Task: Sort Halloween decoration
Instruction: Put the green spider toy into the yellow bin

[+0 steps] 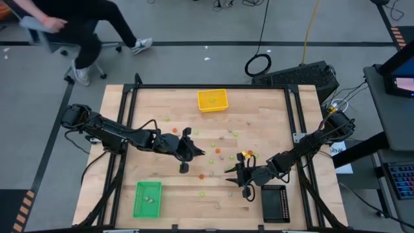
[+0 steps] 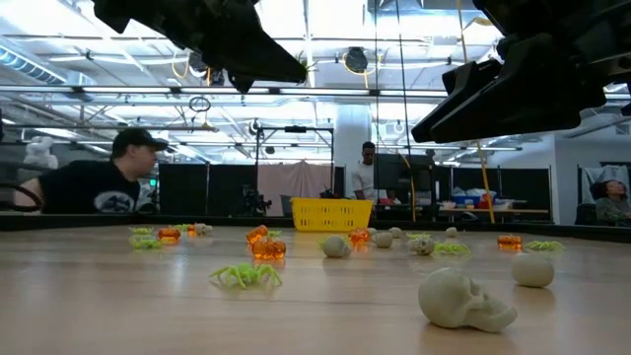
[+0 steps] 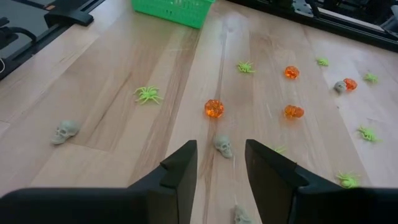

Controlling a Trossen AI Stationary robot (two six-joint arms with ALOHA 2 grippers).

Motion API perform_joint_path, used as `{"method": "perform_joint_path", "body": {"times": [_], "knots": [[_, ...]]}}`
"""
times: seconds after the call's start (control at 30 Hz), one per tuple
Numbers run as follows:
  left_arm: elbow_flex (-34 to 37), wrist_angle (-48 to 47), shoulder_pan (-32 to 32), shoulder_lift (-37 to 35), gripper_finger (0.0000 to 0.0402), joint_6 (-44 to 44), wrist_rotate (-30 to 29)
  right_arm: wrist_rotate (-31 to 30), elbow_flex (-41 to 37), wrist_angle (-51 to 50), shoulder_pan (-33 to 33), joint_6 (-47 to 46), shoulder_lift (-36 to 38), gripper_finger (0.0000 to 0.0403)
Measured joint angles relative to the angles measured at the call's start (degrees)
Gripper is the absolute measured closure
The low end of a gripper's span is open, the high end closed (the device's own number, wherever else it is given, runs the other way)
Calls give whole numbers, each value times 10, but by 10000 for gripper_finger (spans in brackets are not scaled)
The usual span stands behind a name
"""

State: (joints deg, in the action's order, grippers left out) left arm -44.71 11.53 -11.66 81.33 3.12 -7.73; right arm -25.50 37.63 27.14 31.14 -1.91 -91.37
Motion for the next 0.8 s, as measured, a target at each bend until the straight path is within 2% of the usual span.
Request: {"method": "perform_joint_path", "body": {"times": [0.1, 0.4, 0.57, 0.8], "knots": [[0, 0, 0, 0, 398, 25, 0, 0, 0, 0, 0, 0, 0, 280], [-4, -7, 11, 0, 398, 26, -13, 0, 0, 0, 0, 0, 0, 280], [-31, -72, 53, 0, 398, 25, -16, 0, 0, 0, 0, 0, 0, 280], [-68, -170, 151, 0, 398, -5, -8, 0, 0, 0, 0, 0, 0, 280]]}}
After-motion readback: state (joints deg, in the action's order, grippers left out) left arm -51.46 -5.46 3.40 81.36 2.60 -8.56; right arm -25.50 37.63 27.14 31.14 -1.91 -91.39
